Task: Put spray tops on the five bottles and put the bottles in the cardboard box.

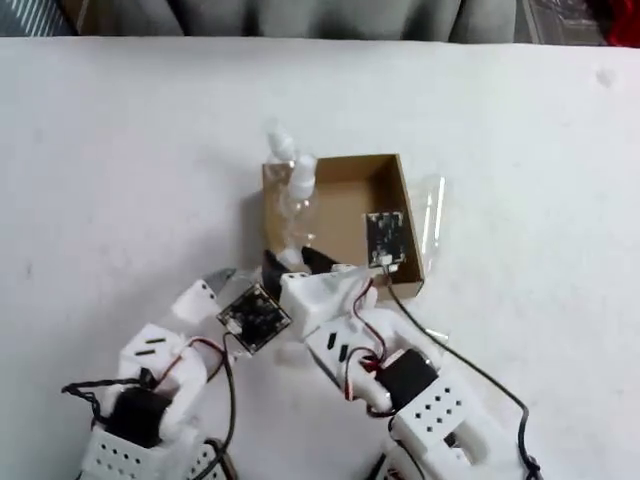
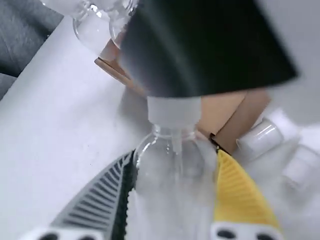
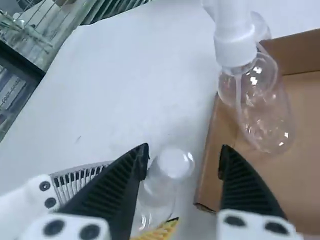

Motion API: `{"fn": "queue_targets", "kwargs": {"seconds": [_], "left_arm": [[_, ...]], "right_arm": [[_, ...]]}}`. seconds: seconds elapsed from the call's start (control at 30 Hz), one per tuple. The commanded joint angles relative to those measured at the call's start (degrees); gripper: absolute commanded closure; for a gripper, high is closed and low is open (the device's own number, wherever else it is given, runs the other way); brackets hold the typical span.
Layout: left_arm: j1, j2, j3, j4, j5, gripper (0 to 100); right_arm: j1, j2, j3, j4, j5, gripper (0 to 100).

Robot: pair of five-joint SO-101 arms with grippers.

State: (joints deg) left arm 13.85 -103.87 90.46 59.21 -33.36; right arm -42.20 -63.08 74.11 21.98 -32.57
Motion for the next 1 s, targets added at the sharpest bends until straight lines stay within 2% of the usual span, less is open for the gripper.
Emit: {"fn": "queue_targets", "kwargs": {"seconds": [0.0,0.17,0.37,0.47,0.6,0.67,0.8,0.97], "left_arm": [[-0.66,-0.57,-0.44,0.00,0.70,98],[-0.66,-0.57,-0.44,0.00,0.62,98],[-0.66,-0.57,-0.44,0.00,0.62,98],[-0.66,-0.57,-0.44,0.00,0.62,98],[-0.66,-0.57,-0.44,0.00,0.62,98],[-0.66,-0.57,-0.44,0.00,0.62,98],[-0.66,-0.57,-0.44,0.00,0.62,98],[-0.66,-0.57,-0.44,0.00,0.62,98]], "right_arm": [[2.95,-0.13,-7.03,7.34,0.79,79.8],[9.10,-0.13,-11.43,13.67,0.88,75.5],[10.68,-0.13,-11.34,13.85,0.26,75.6],[10.86,-0.13,-11.43,13.76,0.26,81.6],[14.29,0.48,-11.25,9.89,0.26,99.0],[15.96,0.48,-9.85,7.96,0.26,96.1],[15.43,0.48,-6.77,4.70,0.26,98.5],[9.01,0.48,-4.40,4.00,0.26,98.1]]}}
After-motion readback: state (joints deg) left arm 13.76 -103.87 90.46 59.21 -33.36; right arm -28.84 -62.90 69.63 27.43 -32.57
